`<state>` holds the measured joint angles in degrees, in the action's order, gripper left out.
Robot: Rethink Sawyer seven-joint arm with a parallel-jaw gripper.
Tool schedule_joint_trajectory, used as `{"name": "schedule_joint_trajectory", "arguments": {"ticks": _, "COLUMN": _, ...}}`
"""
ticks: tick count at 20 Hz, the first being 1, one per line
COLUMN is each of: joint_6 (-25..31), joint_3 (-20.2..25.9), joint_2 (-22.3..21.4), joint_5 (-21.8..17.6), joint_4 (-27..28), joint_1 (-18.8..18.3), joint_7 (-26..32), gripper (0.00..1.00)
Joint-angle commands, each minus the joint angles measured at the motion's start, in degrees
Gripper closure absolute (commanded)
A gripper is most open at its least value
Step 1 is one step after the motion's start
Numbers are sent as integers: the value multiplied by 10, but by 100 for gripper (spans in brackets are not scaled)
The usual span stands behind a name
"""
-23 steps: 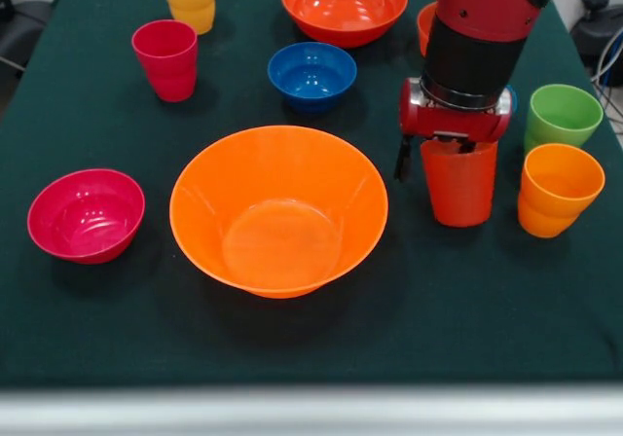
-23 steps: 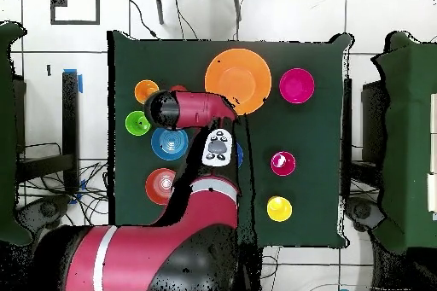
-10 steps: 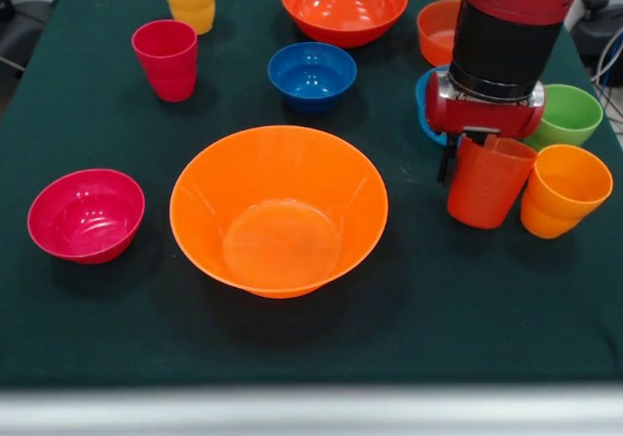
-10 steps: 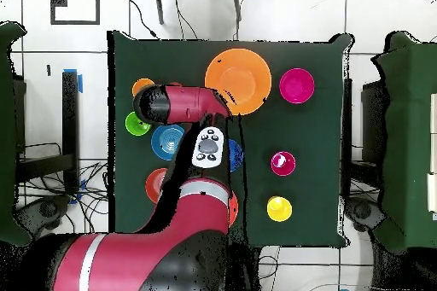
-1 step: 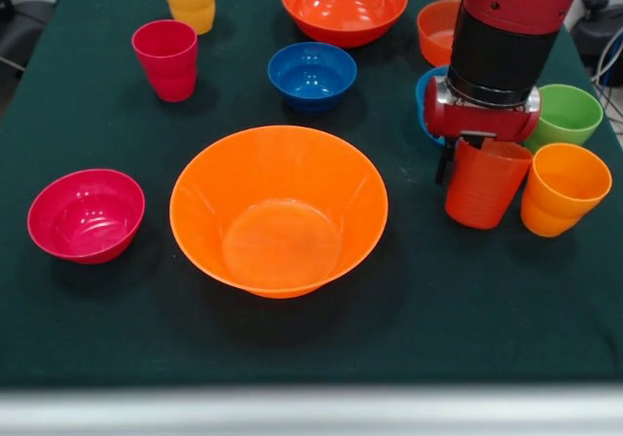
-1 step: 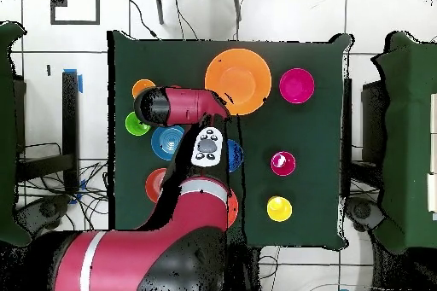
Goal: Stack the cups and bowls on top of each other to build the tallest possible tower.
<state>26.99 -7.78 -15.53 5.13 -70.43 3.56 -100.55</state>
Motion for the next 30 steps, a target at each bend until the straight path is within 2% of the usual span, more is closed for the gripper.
{"name": "schedule_joint_trajectory", "arguments": {"ticks": 1, "joint_6": 38, "joint_3": 32, "joint_2": -1, "joint_5": 0, "joint_4": 12, "joint_1": -2, "joint_7": -63, "gripper": 100}}
{"name": "schedule_joint_trajectory", "arguments": {"ticks": 17, "joint_6": 91, "joint_3": 60, "joint_2": -71, "joint_5": -1, "joint_4": -28, "joint_1": -38, "joint_7": -17, "gripper": 100}}
{"name": "schedule_joint_trajectory", "arguments": {"ticks": 30, "joint_6": 139, "joint_3": 83, "joint_2": -91, "joint_5": -12, "joint_4": -17, "joint_1": -73, "joint_7": 19, "gripper": 100}}
